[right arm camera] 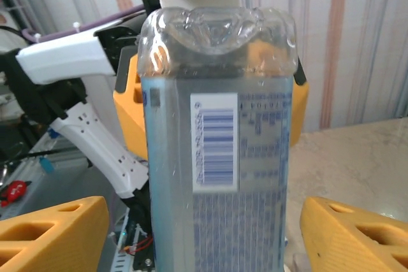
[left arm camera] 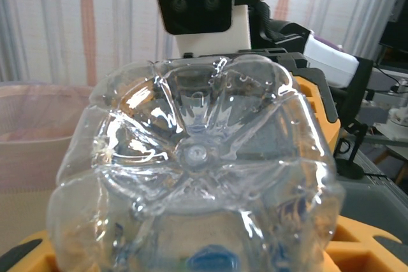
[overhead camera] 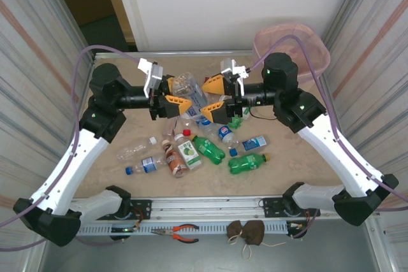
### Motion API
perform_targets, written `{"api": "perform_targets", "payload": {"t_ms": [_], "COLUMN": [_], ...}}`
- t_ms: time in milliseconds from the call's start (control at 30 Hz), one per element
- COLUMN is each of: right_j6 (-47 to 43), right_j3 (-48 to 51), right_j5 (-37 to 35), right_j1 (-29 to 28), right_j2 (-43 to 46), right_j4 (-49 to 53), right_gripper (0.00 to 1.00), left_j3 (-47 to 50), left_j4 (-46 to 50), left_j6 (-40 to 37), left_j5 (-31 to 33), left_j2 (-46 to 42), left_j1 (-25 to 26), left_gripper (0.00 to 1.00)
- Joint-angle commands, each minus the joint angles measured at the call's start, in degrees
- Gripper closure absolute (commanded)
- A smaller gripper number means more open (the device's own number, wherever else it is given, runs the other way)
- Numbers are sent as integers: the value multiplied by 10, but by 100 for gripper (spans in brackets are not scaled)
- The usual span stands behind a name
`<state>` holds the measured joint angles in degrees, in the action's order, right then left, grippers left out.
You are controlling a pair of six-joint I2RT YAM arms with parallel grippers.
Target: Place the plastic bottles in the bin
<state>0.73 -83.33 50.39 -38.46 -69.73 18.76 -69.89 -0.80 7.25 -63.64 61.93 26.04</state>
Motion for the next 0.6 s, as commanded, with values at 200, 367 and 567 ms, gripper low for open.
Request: {"api": "perform_targets", "payload": {"t_ms": [200, 367, 567], "right_j6": [-33, -37, -36], "right_j3": [-41, -44, -47], "right_j5": [18, 12, 13], "right_j1": [-22, -28, -31], "right_j2": [-29, -34, -36], "right_j4": [37, 41, 43], "right_gripper": [30, 40, 56], "left_j3": [-33, -35, -35], "left_j4": [11, 10, 11], "left_j6": [-37, -37, -37], "left_j5": [-22, -18, -9], "left_j2": [-4, 0, 2], "left_j1": [15, 15, 16], "left_gripper": [55, 55, 53]}}
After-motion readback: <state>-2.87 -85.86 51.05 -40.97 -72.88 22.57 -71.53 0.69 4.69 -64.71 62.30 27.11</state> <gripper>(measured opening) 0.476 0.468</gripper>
